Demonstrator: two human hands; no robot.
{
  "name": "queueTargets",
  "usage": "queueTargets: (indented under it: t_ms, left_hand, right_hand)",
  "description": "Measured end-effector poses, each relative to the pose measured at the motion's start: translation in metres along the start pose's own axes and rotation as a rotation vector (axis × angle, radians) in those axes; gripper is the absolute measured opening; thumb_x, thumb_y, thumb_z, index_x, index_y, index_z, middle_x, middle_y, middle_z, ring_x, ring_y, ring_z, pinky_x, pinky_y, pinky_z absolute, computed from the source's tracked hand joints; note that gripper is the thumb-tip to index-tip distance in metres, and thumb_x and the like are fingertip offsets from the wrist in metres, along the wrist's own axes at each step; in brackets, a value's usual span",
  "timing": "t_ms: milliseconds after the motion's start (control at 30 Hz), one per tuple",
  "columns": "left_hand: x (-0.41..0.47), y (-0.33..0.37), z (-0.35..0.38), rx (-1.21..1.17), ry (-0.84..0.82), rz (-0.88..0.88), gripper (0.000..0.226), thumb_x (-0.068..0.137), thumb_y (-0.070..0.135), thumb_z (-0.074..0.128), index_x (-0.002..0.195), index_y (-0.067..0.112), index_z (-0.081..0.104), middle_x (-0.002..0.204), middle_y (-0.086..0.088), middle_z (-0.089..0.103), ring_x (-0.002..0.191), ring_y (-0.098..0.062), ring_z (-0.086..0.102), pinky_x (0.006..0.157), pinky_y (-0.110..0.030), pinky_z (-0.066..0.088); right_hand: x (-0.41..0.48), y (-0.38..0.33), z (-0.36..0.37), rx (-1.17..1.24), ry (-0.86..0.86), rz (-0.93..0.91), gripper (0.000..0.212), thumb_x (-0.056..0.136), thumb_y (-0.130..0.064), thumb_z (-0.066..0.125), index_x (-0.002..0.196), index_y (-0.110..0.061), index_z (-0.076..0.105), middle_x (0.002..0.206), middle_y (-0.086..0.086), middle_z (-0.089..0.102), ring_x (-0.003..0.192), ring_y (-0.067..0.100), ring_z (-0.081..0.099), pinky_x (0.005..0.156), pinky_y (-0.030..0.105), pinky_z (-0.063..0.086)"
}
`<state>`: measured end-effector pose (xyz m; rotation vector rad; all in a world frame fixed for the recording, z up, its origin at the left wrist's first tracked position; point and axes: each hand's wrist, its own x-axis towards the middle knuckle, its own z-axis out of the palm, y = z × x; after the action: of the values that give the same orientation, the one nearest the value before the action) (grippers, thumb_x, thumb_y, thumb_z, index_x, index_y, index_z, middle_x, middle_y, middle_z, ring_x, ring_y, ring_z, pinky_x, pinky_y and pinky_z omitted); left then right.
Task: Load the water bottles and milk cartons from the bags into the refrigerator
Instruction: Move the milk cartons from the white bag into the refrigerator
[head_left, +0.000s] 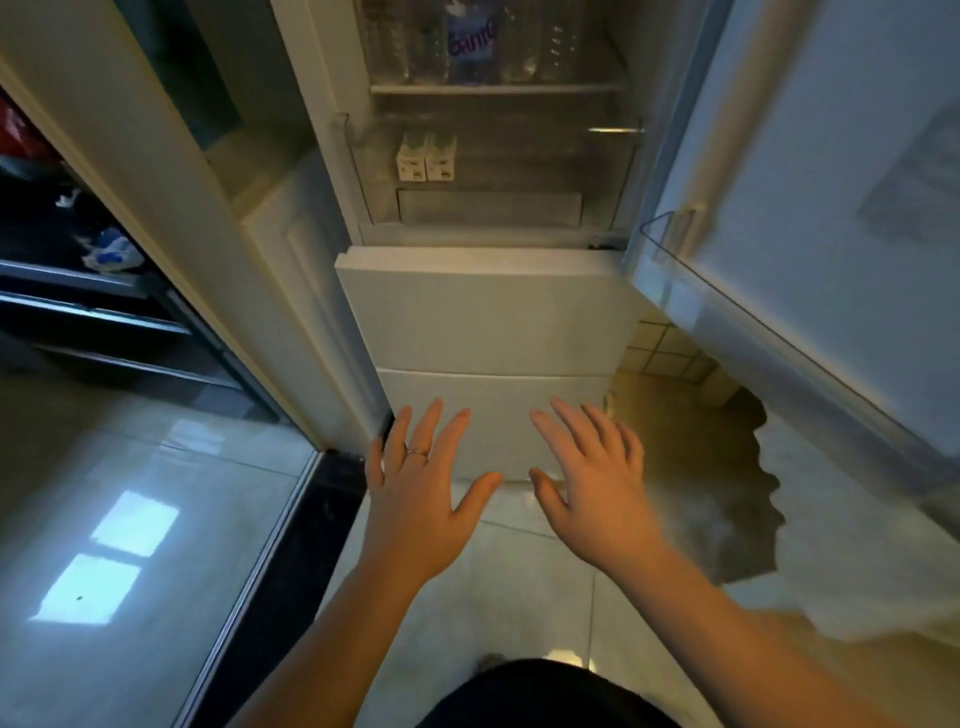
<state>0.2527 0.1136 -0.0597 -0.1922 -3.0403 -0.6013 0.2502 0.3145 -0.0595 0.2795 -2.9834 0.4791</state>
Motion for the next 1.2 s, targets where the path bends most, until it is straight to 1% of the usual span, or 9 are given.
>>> queueTargets:
  t_ms: [67,200,333,533,667,800,1000,1133,1200]
  left_hand:
    - [-0.023,0.009,0.02,-0.014,-0.086,-0.005,0.078,0.085,0.081,0.013,0.152,0.043,0.017,0.164,0.011,0.008,0.152,-0.02,-0.002,0.119,-0.047,0.0]
    - [-0.06,0.032,0.051,-0.036,-0.259,-0.041,0.08,0.083,0.08,0.011,0.153,0.042,0.014,0.164,0.011,0.008,0.151,-0.017,-0.002,0.119,-0.043,0.003]
    - [-0.093,0.078,0.075,-0.001,-0.338,-0.015,0.079,0.084,0.077,0.015,0.154,0.04,0.014,0.164,0.009,0.008,0.151,-0.017,-0.003,0.121,-0.045,0.004]
    - [-0.147,0.188,0.117,-0.004,-0.347,-0.003,0.077,0.086,0.074,0.02,0.154,0.038,0.016,0.164,0.006,0.011,0.152,-0.02,0.002,0.122,-0.048,0.01]
    - [-0.186,0.261,0.148,-0.064,-0.366,-0.043,0.078,0.084,0.074,0.02,0.153,0.039,0.018,0.164,0.009,0.012,0.151,-0.018,0.002,0.122,-0.046,0.011]
    - [-0.211,0.317,0.172,-0.051,-0.414,0.044,0.068,0.092,0.069,0.03,0.153,0.04,0.017,0.164,0.009,0.012,0.151,-0.017,0.002,0.12,-0.043,0.008]
    - [-0.213,0.398,0.195,-0.037,-0.488,0.191,0.067,0.094,0.068,0.029,0.153,0.041,0.015,0.164,0.01,0.009,0.15,-0.015,-0.002,0.121,-0.041,0.005]
    - [-0.196,0.443,0.215,-0.018,-0.539,0.29,0.065,0.095,0.068,0.028,0.153,0.042,0.015,0.164,0.011,0.008,0.15,-0.014,-0.003,0.12,-0.04,0.004]
    - [-0.183,0.466,0.228,-0.018,-0.549,0.332,0.065,0.094,0.068,0.029,0.152,0.042,0.016,0.164,0.01,0.01,0.15,-0.014,-0.002,0.12,-0.04,0.005]
  right_hand:
    - [-0.031,0.013,0.004,-0.002,-0.043,0.015,0.06,0.088,-0.047,0.039,0.146,-0.03,0.039,0.152,-0.001,0.04,0.141,0.029,0.031,0.111,0.053,0.027]
    - [-0.09,0.047,0.001,0.031,-0.105,0.035,0.057,0.089,-0.043,0.047,0.144,-0.031,0.039,0.149,-0.003,0.042,0.139,0.026,0.034,0.112,0.049,0.027]
    - [-0.144,0.097,-0.013,0.053,-0.132,0.085,0.056,0.091,-0.041,0.05,0.145,-0.031,0.038,0.15,-0.005,0.04,0.141,0.023,0.03,0.113,0.047,0.023]
    - [-0.239,0.179,-0.043,0.11,-0.144,0.181,0.056,0.094,-0.041,0.05,0.148,-0.033,0.035,0.154,-0.006,0.036,0.145,0.023,0.025,0.114,0.048,0.021]
    - [-0.3,0.235,-0.066,0.134,-0.088,0.261,0.057,0.09,-0.042,0.05,0.145,-0.031,0.041,0.15,-0.005,0.043,0.14,0.026,0.034,0.109,0.049,0.028]
    - [-0.348,0.283,-0.094,0.124,-0.053,0.317,0.058,0.088,-0.044,0.047,0.144,-0.03,0.042,0.148,-0.006,0.045,0.139,0.025,0.037,0.108,0.047,0.03]
    - [-0.391,0.34,-0.128,0.136,0.017,0.429,0.058,0.088,-0.043,0.048,0.145,-0.03,0.043,0.147,-0.007,0.045,0.139,0.021,0.036,0.11,0.043,0.029]
    - [-0.403,0.377,-0.141,0.15,0.033,0.52,0.057,0.091,-0.036,0.057,0.145,-0.034,0.04,0.148,-0.012,0.042,0.14,0.014,0.032,0.11,0.038,0.024]
    - [-0.406,0.398,-0.146,0.152,0.038,0.557,0.057,0.091,-0.035,0.059,0.145,-0.033,0.04,0.147,-0.013,0.042,0.139,0.013,0.034,0.11,0.037,0.025]
